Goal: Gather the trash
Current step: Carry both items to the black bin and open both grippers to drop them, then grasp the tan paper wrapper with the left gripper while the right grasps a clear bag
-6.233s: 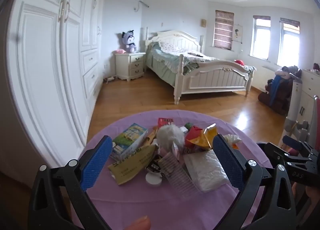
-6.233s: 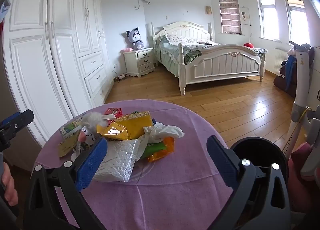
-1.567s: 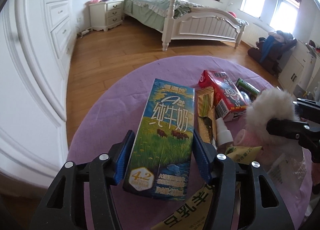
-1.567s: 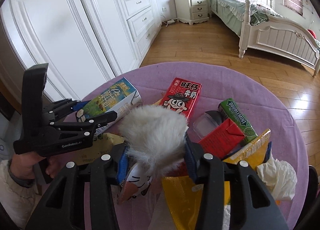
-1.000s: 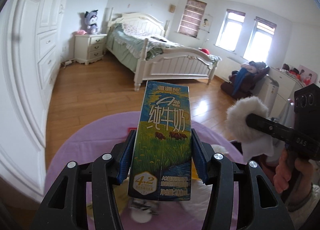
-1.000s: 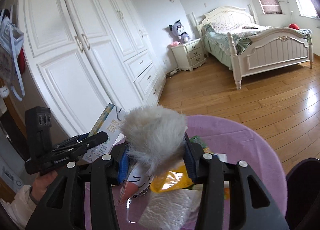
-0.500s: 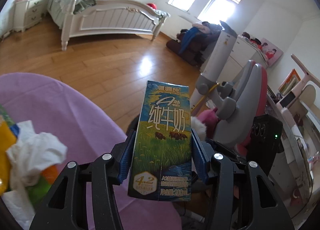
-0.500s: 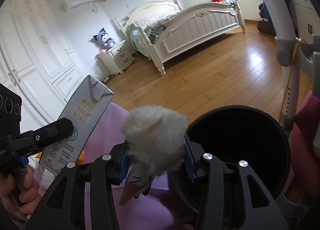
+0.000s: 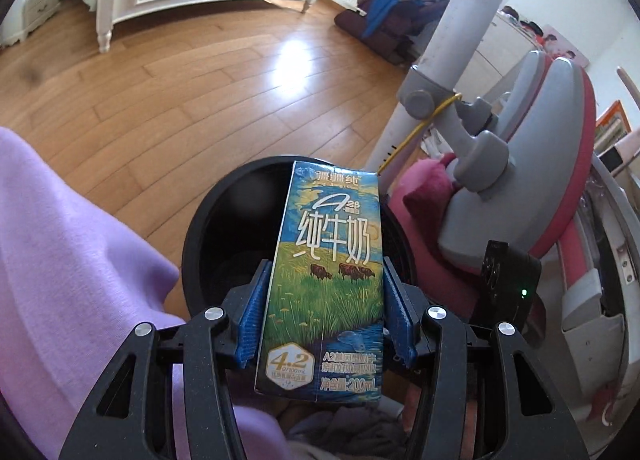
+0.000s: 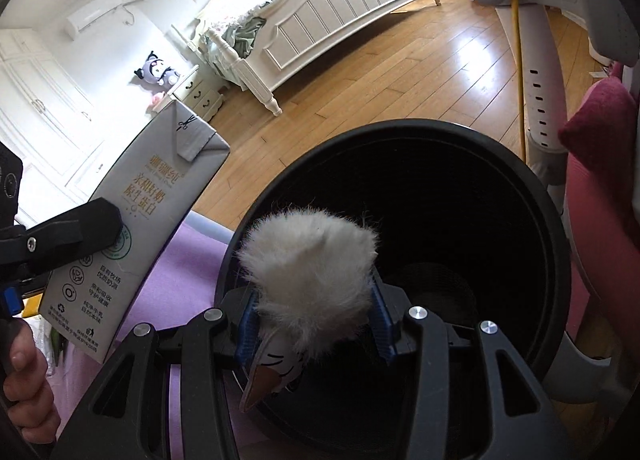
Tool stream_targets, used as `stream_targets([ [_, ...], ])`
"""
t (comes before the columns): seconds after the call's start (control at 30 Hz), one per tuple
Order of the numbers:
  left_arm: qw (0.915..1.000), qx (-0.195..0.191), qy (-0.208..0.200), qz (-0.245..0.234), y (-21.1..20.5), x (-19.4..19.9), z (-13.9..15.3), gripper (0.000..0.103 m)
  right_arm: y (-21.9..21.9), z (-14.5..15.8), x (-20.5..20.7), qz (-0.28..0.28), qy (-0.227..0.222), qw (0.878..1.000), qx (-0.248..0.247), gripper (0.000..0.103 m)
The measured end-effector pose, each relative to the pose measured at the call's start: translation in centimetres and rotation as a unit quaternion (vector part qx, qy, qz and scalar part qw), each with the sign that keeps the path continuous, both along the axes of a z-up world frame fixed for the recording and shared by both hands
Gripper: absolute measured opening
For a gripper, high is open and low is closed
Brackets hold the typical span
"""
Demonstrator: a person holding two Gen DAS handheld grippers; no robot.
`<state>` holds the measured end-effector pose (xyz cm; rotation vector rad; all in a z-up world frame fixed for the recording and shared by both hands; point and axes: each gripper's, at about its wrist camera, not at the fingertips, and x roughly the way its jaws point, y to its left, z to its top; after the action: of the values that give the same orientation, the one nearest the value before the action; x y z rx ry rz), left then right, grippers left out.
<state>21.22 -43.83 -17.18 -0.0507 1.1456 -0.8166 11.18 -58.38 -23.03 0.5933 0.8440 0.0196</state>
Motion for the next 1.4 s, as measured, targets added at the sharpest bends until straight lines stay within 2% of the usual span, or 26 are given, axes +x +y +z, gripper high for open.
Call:
stream_targets([
  [0.2,0.9996,0.027,0.003,-0.01,-1.2,0.1,-1.0,0.053,-0.6,-0.5,-0.3,-0.008,0.012,1.0,-0.005,0.048],
  [0.3,0.9994,0.034,0.0,-0.01,-1.1,0.0,-1.4,0.054,-0.7,-0.2,-0.4,-0.012,0.017,1.0,-0.011,0.054],
  [0.33,0.9993,0.037,0.0,-0.007,-1.1,0.0,-1.5,0.057,-0.8,-0.1,-0.6,-0.015,0.017,1.0,-0.013,0.06],
  [0.37,0.9993,0.038,0.0,-0.003,-0.9,0.0,-1.5,0.066,-0.8,0.1,-0.8,-0.019,0.015,1.0,-0.018,0.068],
  [0.43,0.9995,0.031,-0.006,-0.004,-0.4,-0.2,-1.0,0.069,-0.7,0.6,-1.1,-0.027,0.011,0.999,-0.027,0.075],
  [0.63,0.9987,0.025,-0.044,0.006,2.2,-1.7,1.9,0.08,0.3,2.5,-1.7,-0.016,-0.011,0.999,-0.03,0.075],
  [0.73,0.9965,0.013,-0.078,0.026,4.5,-3.0,4.1,0.088,1.8,4.2,-1.9,0.0,-0.03,0.999,-0.03,0.075],
  [0.87,0.9911,0.002,-0.119,0.061,8.7,-4.7,7.0,0.09,4.5,6.8,-1.6,0.031,-0.056,0.997,-0.032,0.075],
  [1.1,0.9784,-0.003,-0.161,0.129,18.6,-7.1,11.3,0.09,11.1,11.4,-0.6,0.108,-0.095,0.989,-0.038,0.075],
  [1.27,0.9618,0.019,-0.21,0.175,27.9,-9.1,13.8,0.09,17.2,13.8,-0.2,0.181,-0.104,0.978,-0.026,0.075],
  [1.4,0.9473,0.041,-0.231,0.219,36.8,-10.6,14.1,0.09,22.5,14.6,-0.3,0.243,-0.095,0.965,-0.021,0.075],
])
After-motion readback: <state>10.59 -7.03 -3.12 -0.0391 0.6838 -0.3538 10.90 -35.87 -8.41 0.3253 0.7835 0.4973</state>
